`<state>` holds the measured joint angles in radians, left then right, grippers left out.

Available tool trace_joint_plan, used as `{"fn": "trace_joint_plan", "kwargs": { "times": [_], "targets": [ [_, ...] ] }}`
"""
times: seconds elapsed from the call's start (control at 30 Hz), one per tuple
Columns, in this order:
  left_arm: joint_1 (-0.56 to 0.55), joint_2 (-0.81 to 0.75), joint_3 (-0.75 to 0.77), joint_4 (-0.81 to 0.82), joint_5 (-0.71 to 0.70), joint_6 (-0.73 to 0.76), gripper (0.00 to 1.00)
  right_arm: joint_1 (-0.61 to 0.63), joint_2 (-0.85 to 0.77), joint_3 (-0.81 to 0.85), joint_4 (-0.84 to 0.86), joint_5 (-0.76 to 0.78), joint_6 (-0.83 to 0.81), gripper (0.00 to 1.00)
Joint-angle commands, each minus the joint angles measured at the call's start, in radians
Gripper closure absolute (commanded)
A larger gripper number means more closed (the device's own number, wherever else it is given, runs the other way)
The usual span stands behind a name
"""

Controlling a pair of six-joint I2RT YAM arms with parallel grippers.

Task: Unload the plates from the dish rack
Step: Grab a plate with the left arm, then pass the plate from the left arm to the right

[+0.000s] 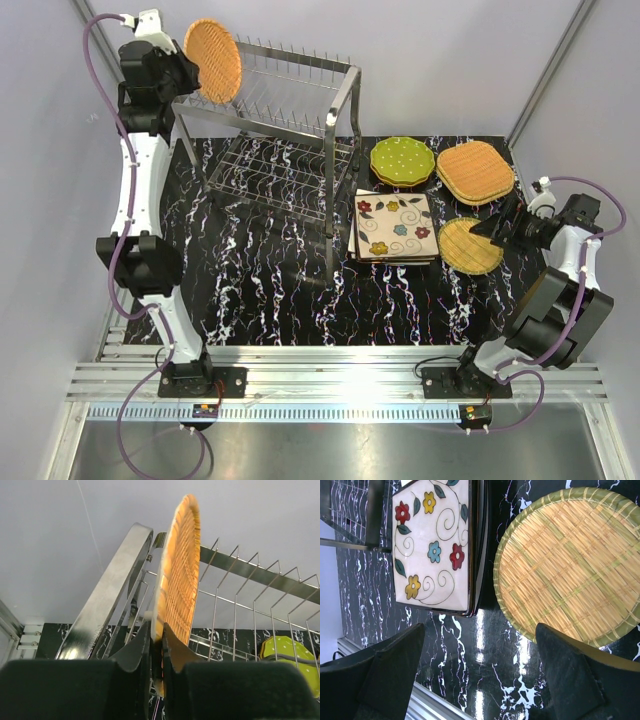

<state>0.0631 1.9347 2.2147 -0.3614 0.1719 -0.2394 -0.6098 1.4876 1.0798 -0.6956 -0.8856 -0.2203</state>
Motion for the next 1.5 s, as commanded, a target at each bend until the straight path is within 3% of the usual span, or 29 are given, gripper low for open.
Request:
{"fn": "trace_joint_plan", "kwargs": {
  "times": [0.0,0.13,0.73,1.0,1.2,1.47],
  "targets": [
    [0.004,-0.006,0.004,0.136,-0.009,0.08,0.91,-0.004,-0.027,0.022,0.039,-0.042,0.013,0.01],
    [0.003,-0.037,-0.04,0.254,-0.009,0.13,1.0,-0.004,-0.027,0.025,0.036,-0.046,0.013,0.0],
    [-0.005,-0.144,-0.141,0.571,-0.077,0.172,1.0,-0.004,-0.032,0.046,0.024,-0.082,0.01,0.0],
    [-0.008,-0.195,-0.165,0.613,-0.066,0.143,1.0,-0.004,-0.032,0.08,-0.001,-0.069,-0.016,0.0],
    [-0.009,-0.256,-0.216,0.65,-0.057,0.062,1.0,-0.004,-0.036,0.109,-0.021,-0.049,-0.03,0.0],
    [-0.028,-0.374,-0.36,0.691,0.003,-0.155,1.0,-0.004,-0.035,0.189,-0.077,-0.007,-0.089,0.0]
  ]
}}
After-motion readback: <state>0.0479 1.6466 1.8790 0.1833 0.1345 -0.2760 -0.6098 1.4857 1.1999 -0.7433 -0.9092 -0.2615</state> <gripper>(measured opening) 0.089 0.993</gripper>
